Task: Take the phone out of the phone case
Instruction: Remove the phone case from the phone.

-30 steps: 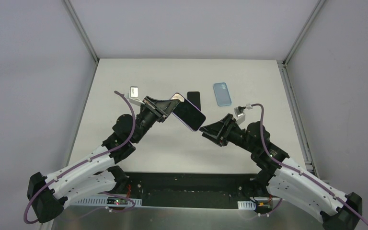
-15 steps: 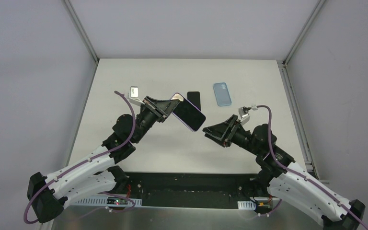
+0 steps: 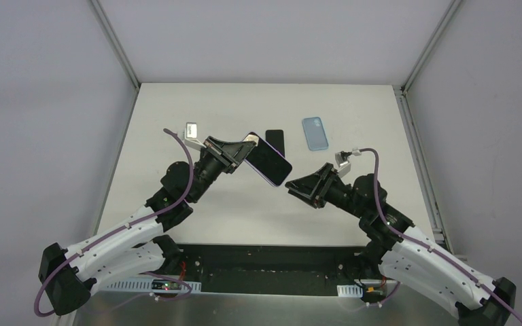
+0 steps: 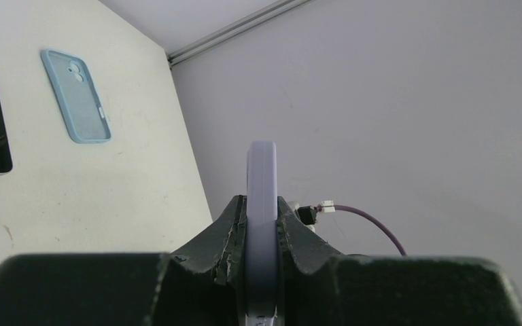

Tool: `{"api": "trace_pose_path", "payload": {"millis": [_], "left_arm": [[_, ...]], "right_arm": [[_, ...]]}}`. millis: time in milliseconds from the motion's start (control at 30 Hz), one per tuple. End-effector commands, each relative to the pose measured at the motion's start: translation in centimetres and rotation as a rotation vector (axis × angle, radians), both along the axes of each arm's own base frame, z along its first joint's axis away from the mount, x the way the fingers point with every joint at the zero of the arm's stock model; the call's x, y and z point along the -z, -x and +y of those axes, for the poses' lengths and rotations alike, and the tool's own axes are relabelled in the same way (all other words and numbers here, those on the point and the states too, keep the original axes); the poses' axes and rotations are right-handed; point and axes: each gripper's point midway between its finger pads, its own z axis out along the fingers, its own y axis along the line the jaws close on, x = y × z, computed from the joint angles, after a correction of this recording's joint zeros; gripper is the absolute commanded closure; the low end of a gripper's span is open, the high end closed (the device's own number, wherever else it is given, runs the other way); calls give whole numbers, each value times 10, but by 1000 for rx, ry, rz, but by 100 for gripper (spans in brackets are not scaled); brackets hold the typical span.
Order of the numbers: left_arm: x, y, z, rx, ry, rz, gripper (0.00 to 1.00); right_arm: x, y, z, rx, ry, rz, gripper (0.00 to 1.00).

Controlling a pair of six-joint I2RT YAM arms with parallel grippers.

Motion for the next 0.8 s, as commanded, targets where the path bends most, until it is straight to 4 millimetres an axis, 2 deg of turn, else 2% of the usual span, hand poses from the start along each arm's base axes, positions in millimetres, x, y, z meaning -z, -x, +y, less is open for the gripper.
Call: {"api": "trace_pose_path", "payload": {"millis": [0, 767], "left_arm": [[-58, 12, 2, 36, 136, -102, 100], [-56, 14, 0, 55, 138, -94, 100]], "right_arm": [[-35, -1, 2, 2, -78, -59, 47], [-30, -5, 9, 4, -69, -38, 49]]}}
